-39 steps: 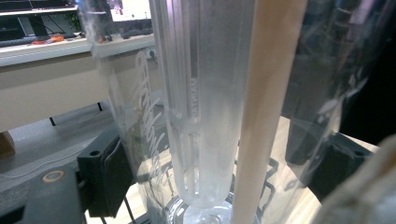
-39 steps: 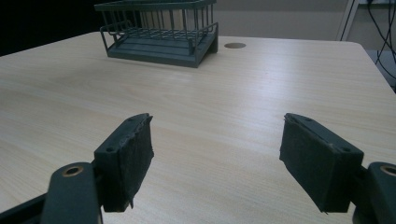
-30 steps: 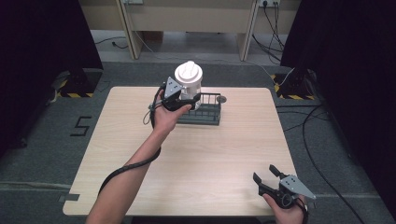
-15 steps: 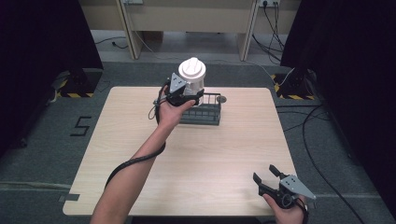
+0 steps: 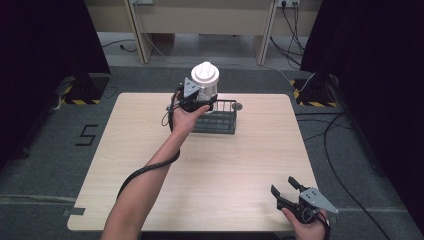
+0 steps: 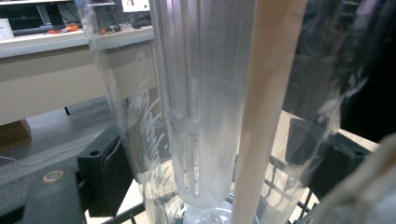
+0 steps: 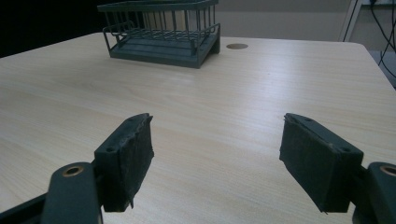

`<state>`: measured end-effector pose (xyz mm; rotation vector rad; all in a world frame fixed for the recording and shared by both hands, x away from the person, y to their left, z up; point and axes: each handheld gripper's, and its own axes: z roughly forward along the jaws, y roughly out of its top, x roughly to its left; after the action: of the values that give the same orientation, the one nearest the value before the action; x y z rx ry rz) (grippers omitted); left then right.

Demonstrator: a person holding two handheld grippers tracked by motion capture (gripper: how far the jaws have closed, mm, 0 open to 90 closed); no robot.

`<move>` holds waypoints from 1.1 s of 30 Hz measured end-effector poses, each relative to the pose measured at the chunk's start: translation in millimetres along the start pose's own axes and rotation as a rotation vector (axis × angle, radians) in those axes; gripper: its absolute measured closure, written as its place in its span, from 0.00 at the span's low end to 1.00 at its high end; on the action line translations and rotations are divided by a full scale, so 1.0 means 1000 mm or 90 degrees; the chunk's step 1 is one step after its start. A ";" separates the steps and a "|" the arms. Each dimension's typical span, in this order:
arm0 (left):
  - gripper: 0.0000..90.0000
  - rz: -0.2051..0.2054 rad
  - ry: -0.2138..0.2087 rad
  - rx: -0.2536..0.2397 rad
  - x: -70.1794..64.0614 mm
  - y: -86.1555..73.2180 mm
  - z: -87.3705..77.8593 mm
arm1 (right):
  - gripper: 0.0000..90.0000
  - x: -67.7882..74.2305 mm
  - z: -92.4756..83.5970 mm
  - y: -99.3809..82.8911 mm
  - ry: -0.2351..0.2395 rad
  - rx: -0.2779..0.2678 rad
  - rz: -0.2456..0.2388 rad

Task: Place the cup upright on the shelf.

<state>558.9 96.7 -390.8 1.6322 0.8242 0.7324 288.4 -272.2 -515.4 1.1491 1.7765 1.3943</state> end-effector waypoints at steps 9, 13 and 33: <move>0.20 -0.005 0.009 0.016 -0.001 -0.009 0.012 | 0.29 0.000 0.000 0.000 0.001 -0.001 0.000; 0.20 -0.008 0.011 0.021 -0.001 -0.012 0.016 | 0.29 0.000 0.000 0.000 0.002 -0.001 0.000; 0.20 -0.015 0.023 0.026 0.000 -0.016 0.030 | 0.29 0.000 0.000 0.000 0.002 -0.001 -0.006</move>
<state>580.7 82.5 -412.1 1.6474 0.8880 0.7345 288.2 -272.3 -515.3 1.1360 1.7811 1.3925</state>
